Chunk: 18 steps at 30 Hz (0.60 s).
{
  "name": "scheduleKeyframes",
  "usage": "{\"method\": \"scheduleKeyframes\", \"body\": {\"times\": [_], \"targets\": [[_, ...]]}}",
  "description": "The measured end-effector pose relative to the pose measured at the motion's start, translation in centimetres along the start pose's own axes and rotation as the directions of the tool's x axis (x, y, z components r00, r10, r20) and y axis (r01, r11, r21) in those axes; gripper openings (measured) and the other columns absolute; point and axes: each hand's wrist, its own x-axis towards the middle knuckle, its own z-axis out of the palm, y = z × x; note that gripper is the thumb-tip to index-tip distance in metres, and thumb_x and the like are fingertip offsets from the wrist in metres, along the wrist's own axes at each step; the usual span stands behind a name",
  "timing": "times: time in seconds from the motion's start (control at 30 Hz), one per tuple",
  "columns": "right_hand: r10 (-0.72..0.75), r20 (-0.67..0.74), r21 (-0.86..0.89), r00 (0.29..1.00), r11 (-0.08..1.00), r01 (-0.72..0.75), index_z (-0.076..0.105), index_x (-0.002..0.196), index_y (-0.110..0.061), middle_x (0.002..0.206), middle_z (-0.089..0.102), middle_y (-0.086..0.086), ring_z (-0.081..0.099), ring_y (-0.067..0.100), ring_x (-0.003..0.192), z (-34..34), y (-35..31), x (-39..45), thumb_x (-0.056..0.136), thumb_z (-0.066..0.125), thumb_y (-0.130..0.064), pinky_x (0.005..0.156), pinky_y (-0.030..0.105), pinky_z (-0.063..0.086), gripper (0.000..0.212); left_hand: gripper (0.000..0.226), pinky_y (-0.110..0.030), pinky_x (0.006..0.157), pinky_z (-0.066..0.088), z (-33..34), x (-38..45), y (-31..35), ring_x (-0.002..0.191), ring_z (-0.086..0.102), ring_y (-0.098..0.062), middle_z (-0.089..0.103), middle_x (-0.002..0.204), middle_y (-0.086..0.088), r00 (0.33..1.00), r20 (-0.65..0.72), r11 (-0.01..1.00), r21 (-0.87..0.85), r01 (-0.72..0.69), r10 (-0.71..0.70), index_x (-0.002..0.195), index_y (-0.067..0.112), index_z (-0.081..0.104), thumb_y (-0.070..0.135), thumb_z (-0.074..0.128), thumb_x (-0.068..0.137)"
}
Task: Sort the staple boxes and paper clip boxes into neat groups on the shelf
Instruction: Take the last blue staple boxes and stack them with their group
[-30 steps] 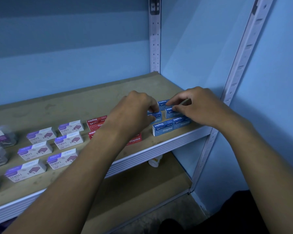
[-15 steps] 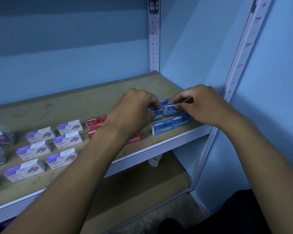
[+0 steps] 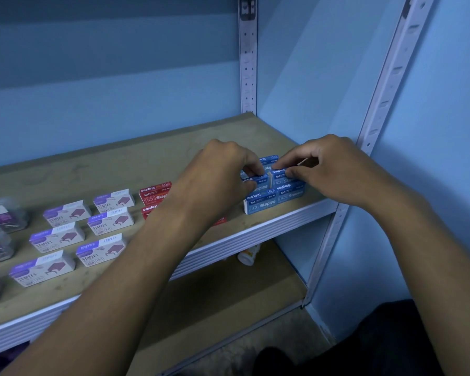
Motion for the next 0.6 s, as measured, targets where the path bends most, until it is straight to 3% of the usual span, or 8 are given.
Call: {"method": "scheduleKeyframes", "body": {"times": [0.4,0.6], "targets": [[0.028,0.035,0.0,0.999,1.0,-0.029,0.076,0.089,-0.05,0.092,0.073,-0.021,0.062,-0.01,0.084,-0.02,-0.1,-0.58,0.089,0.075,-0.028,0.065,0.011,0.04,0.022,0.02,-0.028,0.083,0.055,0.44,-0.37,0.28,0.081,0.063,0.0,0.074,0.099,0.013,0.999,0.036,0.999,-0.048,0.019,-0.018,0.102,0.029,0.077,0.02,0.074,0.084],[0.041,0.074,0.007,0.996,0.999,-0.041,0.079,0.091,-0.044,0.094,0.074,-0.017,0.062,-0.008,0.087,0.13,-0.09,-0.48,0.091,0.072,-0.025,0.06,0.003,0.038,0.021,0.019,-0.032,0.08,0.056,0.8,-0.35,0.18,0.082,0.065,-0.004,0.074,0.097,0.014,0.998,0.053,0.996,-0.082,0.033,-0.028,0.1,0.031,0.078,0.02,0.069,0.087]]}}
